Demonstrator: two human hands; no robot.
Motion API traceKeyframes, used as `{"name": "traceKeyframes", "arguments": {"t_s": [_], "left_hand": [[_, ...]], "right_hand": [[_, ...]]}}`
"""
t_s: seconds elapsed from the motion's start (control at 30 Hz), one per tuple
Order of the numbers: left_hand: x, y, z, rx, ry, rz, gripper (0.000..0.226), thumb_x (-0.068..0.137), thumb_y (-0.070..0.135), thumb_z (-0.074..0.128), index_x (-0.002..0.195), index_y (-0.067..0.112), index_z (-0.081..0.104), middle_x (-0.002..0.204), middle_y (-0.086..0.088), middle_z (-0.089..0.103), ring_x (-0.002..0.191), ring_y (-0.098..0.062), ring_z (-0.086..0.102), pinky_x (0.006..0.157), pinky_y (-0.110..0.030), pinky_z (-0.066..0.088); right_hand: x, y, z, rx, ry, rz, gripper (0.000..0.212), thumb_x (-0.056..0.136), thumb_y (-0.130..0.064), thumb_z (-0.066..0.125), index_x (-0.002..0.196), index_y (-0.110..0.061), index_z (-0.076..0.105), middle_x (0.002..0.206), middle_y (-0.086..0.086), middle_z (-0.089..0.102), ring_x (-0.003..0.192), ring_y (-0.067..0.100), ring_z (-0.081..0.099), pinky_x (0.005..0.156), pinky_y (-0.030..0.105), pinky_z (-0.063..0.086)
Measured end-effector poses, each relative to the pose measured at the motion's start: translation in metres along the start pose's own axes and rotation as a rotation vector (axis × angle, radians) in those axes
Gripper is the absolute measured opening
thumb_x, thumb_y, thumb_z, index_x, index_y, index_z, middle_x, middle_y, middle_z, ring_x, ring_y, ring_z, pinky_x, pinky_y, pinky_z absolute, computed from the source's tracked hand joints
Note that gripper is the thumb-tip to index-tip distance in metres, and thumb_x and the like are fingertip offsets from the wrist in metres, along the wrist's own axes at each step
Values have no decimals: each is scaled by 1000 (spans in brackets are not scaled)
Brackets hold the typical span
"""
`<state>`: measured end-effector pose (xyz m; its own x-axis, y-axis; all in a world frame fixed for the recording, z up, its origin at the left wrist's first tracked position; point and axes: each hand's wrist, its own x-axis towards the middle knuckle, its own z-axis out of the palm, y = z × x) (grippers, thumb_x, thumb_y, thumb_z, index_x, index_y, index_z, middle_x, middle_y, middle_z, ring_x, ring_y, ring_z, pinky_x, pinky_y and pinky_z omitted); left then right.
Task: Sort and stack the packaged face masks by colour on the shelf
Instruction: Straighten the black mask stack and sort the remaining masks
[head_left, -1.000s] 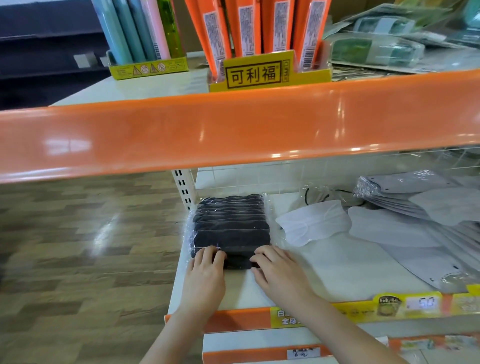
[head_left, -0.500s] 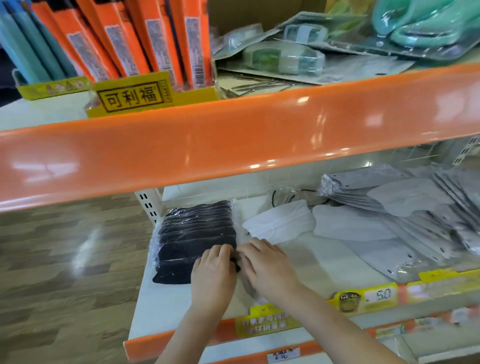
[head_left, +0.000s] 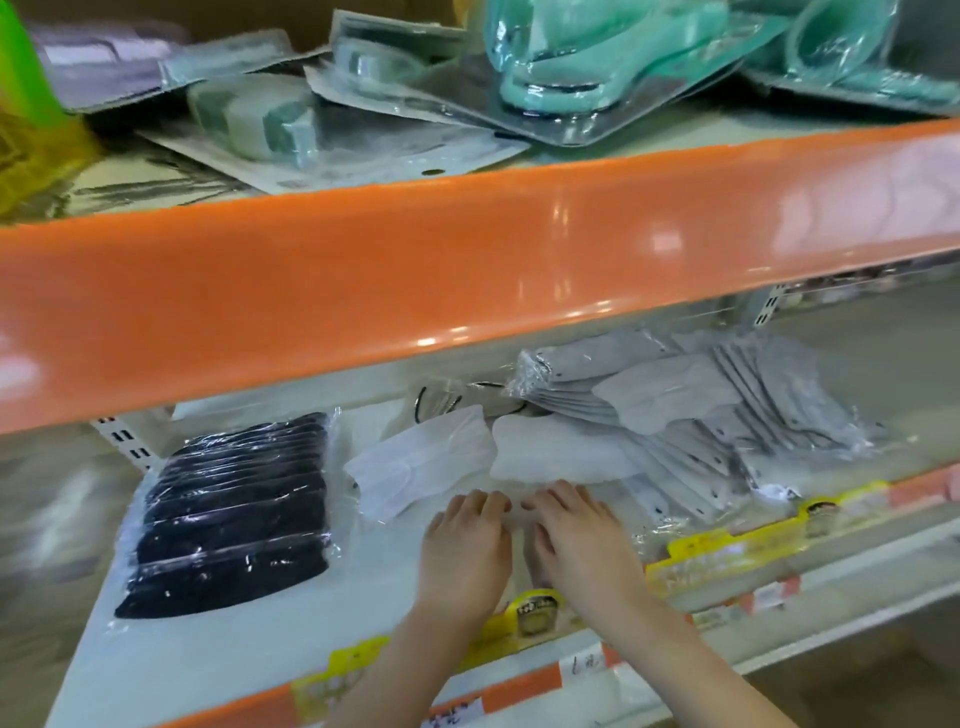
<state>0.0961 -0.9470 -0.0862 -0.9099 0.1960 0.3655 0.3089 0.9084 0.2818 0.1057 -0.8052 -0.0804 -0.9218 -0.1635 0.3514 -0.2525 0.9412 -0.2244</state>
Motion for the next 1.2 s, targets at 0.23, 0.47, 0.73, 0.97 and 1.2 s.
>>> {"name": "traceKeyframes", "arguments": {"t_s": [0.23, 0.47, 0.73, 0.97, 1.2], "left_hand": [[11, 40, 22, -42, -100, 49, 31, 61, 23, 36, 73, 27, 65, 73, 13, 61, 70, -12, 61, 54, -20, 46], [15, 48, 30, -50, -121, 35, 30, 62, 22, 38, 77, 23, 64, 85, 10, 62, 81, -16, 58, 64, -26, 44], [13, 47, 32, -105, -128, 9, 41, 64, 17, 40, 93, 22, 69, 104, 7, 66, 98, -14, 59, 80, -23, 38], [12, 47, 34, -84, -67, 40, 44, 64, 15, 40, 97, 20, 69, 107, 5, 67, 100, -14, 57, 81, -23, 38], [12, 49, 35, -83, 175, 172, 42, 65, -5, 59, 103, 12, 64, 107, -5, 65, 100, -24, 61, 81, -31, 48]], "right_hand": [[-6, 47, -9, -173, -104, 144, 51, 42, -30, 88, 85, -12, 68, 86, 8, 58, 73, 30, 62, 55, 39, 51], [-2, 68, -3, -190, -166, 181, 80, 39, -49, 89, 102, -6, 65, 103, 19, 63, 93, 38, 64, 69, 43, 55], [2, 69, -4, -220, -76, 145, 83, 50, -35, 89, 119, 1, 61, 112, 26, 59, 81, 41, 63, 60, 43, 52], [-1, 81, 4, -153, 71, 143, 63, 54, -1, 82, 113, 0, 59, 108, 22, 56, 82, 39, 59, 63, 44, 53], [5, 82, -14, -20, 106, 53, 44, 47, 3, 83, 85, -11, 66, 79, 6, 59, 63, 27, 60, 47, 35, 51]]}}
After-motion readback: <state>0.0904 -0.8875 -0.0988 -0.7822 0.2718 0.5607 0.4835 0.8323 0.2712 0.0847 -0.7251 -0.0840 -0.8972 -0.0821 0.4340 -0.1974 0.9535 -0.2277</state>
